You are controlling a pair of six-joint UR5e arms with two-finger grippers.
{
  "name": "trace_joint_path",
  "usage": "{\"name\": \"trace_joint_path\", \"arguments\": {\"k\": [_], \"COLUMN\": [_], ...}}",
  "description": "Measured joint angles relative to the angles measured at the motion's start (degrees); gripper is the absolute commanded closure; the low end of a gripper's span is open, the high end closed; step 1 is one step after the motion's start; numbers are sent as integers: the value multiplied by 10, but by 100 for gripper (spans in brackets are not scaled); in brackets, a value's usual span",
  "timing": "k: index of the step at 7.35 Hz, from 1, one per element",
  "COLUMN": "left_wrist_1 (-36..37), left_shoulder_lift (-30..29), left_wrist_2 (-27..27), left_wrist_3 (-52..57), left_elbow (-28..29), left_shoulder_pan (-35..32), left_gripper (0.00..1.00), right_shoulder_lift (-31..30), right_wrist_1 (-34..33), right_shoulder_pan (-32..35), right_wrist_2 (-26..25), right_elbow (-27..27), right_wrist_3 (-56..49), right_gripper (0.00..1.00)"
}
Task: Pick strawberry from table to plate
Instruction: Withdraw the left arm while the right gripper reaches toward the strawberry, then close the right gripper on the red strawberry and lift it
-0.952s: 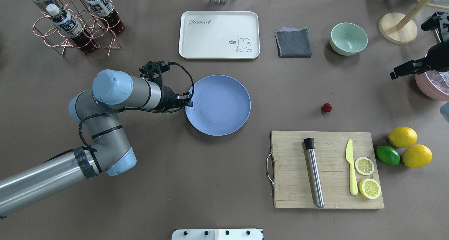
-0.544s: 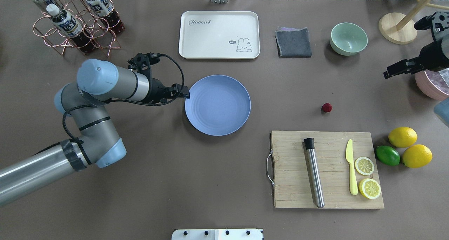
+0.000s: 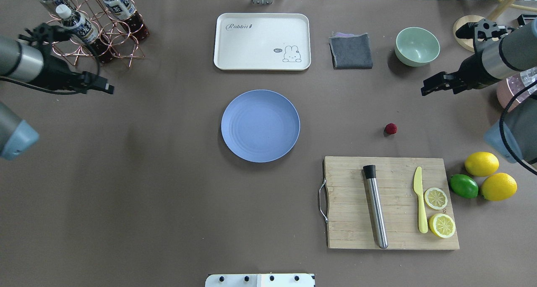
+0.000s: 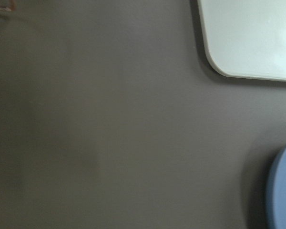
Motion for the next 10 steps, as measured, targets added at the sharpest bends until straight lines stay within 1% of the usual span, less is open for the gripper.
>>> {"name": "trace_joint_path", "arguments": {"k": [2, 4, 5, 6, 7, 10], "left_wrist_1": [122, 269, 329, 366, 382, 389], "left_shoulder_lift": [24, 28, 26, 26, 29, 33], "left_wrist_2": [-32, -40, -40, -40, -42, -53], "left_wrist_3": [217, 428, 509, 557, 577, 588], "left_elbow": [1, 3, 4, 5, 8, 29], "left_shoulder_pan": [-111, -212, -248, -271, -289, -312], "left_gripper": [2, 2, 2, 2, 2, 2], "right_shoulder_lift": [11, 14, 15, 15, 16, 25], "right_wrist_1": [0, -2, -4, -6, -6, -7], "right_shoulder_pan": [-20, -37, -51, -66, -79, -121], "right_wrist_2": [-11, -21, -37, -54, -63, -88], "right_elbow": [0, -4, -10, -18, -25, -37], "right_wrist_3": [23, 28, 28, 30, 36, 66], "right_gripper": [0, 1, 1, 1, 1, 7]}}
